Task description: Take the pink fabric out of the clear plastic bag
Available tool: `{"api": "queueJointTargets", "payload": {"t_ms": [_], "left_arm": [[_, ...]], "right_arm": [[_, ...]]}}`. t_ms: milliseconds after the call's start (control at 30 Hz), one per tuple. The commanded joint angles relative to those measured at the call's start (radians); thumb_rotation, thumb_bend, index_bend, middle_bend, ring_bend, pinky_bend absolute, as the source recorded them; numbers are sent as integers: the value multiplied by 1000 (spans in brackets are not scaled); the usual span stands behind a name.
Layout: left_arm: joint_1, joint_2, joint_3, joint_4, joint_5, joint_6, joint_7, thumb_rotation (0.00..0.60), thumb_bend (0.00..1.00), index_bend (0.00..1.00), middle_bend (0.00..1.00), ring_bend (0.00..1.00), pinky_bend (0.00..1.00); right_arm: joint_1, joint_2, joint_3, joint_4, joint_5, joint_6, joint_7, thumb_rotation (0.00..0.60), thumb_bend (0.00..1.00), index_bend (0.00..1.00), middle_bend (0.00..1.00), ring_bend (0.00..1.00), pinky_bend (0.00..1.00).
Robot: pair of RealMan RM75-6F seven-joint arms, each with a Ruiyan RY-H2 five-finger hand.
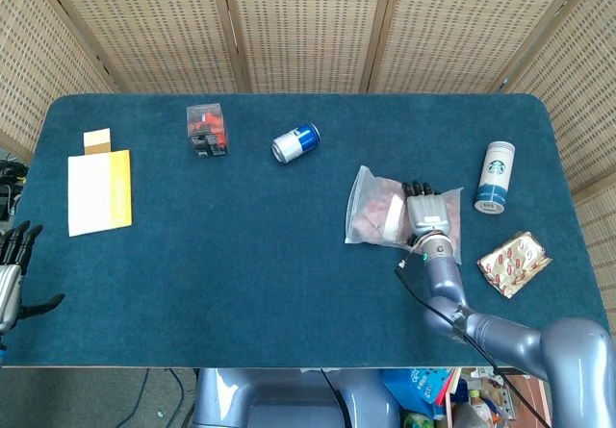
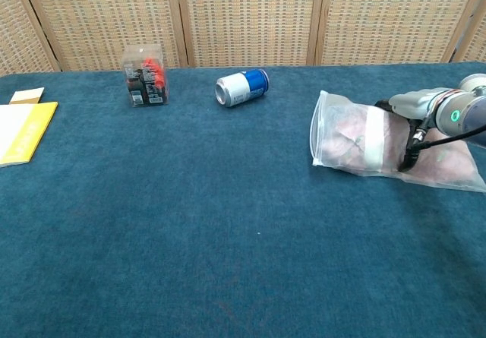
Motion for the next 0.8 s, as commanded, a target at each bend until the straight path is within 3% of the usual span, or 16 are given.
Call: {"api": "queueJointTargets", "payload": {"t_ms": [33,100,133,167,267,567,800], "left_arm": [[0,0,1,-1,1,0,0,600,109,0,0,0,0],[0,0,1,-1,0,0,0,600,109,0,0,0,0],[0,0,1,-1,0,-1,0,600,109,0,0,0,0],[0,0,0,0,-2,-2,-1,600,109,0,0,0,0],[-1,0,-1,1,-6,-5,-3,600,108,0,0,0,0],[-12,3,-12,-3,-19,-20,-12,600,114,0,0,0,0],[-53,29,-44,17,-24,-62,-53,600,114,0,0,0,0]], "right_arm": [[-9,-20,-7,35,-46,-6,30,600,52,254,450,445,624],[-13,-22,-5,44,-83,-3,53,600,219,392,549,536,710],[-16,-21,-4,45,-106,2,67,600,349,458,591,572,749],[-23,-18,-1,41,-149,14,98,600,461,500,622,596,774],[-42,-2,11,11,-245,40,187,600,637,552,665,626,792],[-86,123,27,-162,-674,128,532,600,674,565,677,638,792],[-35,157,44,-226,-887,156,639,600,673,565,676,638,792]]}}
